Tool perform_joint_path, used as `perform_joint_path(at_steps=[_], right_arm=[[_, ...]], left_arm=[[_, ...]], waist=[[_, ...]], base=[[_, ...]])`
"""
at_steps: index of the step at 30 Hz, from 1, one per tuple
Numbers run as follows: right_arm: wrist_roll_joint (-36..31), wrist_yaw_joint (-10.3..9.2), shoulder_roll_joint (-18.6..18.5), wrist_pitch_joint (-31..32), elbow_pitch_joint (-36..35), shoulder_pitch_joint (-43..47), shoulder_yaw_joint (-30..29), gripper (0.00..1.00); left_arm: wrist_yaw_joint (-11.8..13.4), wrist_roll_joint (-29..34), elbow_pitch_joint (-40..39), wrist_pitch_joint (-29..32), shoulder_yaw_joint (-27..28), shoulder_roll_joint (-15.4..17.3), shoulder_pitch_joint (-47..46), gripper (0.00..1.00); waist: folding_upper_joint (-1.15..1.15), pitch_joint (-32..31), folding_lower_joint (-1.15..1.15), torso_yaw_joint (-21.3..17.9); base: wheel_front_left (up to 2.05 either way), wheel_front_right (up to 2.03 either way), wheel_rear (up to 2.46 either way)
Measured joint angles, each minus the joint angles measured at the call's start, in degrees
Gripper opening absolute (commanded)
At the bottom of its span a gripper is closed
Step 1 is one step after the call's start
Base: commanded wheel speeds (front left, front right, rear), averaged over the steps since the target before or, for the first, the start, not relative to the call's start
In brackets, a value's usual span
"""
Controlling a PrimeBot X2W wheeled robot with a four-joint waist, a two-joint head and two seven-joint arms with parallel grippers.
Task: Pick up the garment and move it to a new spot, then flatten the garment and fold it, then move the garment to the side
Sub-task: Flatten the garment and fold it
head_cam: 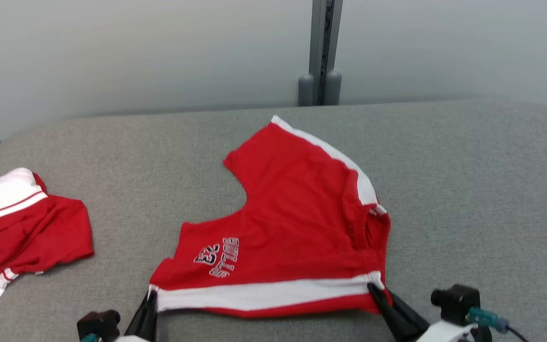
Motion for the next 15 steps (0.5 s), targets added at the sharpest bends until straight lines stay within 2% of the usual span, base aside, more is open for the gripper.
perform_joint_path(at_steps=[6,9,15], right_arm=[[-0.4,0.0,-0.9,0.0,-1.7,5.5,0.6,0.0],[-0.3,0.0,-0.9,0.0,-2.9,6.5,-1.9,0.0],[-0.9,0.0,1.4,0.0,-4.9,5.4,-4.8,0.0]], left_arm=[[-0.1,-0.1,-1.8,0.0,0.7,0.0,4.9,0.0],[-0.5,0.4,-2.6,0.0,0.6,-0.1,5.4,0.0],[-1.1,3.9,-4.6,0.0,1.5,0.1,-2.3,0.0]], waist=[[0.0,-3.4,0.0,-0.7],[0.0,-3.2,0.0,-1.4],[0.0,-1.1,0.0,-2.9]], base=[[0.0,0.0,0.0],[0.0,0.0,0.0],[0.0,0.0,0.0]])
